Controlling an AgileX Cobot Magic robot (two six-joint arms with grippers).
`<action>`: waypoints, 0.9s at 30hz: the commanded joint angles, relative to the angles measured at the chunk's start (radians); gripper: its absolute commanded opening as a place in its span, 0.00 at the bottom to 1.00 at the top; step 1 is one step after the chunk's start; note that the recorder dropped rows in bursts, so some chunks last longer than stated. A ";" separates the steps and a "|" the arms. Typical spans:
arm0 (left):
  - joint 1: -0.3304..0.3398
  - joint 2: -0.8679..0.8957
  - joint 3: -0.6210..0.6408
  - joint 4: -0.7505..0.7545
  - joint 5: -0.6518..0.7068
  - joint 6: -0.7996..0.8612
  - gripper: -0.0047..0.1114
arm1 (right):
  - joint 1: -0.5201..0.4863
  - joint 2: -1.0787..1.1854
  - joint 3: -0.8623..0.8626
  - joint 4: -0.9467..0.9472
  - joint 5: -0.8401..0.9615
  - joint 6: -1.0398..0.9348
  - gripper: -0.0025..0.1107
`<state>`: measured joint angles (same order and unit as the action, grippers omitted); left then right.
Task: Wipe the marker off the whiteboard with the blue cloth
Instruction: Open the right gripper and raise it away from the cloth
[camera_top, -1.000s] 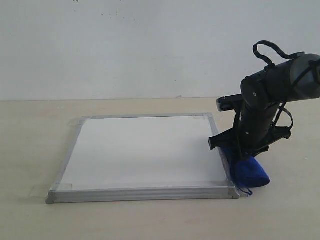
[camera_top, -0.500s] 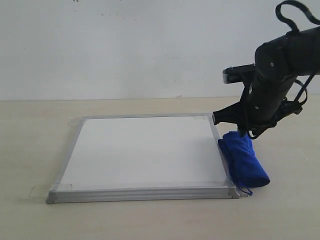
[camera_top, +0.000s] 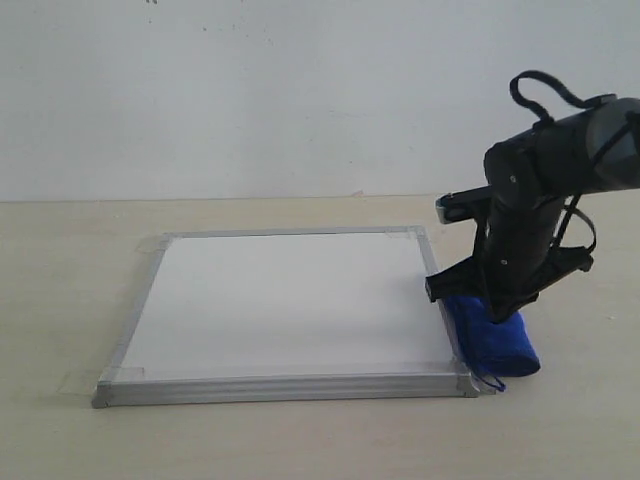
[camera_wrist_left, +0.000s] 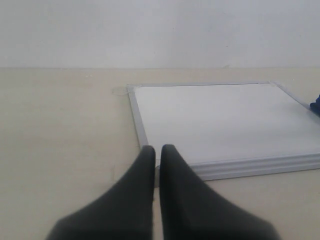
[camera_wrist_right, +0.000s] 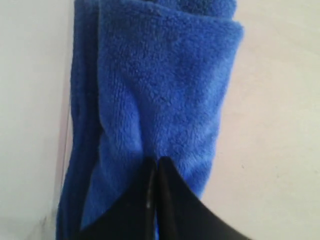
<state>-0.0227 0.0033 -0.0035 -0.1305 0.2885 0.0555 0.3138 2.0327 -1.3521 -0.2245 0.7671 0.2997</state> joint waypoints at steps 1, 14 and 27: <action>0.001 -0.003 0.004 -0.001 -0.003 0.005 0.07 | -0.005 -0.154 0.007 0.001 0.079 -0.027 0.02; 0.001 -0.003 0.004 -0.001 -0.003 0.005 0.07 | 0.043 -0.717 0.662 0.028 -0.297 -0.014 0.02; 0.001 -0.003 0.004 -0.001 -0.003 0.005 0.07 | 0.045 -0.988 0.863 0.035 -0.222 -0.014 0.02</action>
<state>-0.0227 0.0033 -0.0035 -0.1305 0.2885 0.0555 0.3582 1.0626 -0.4922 -0.1896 0.5514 0.2876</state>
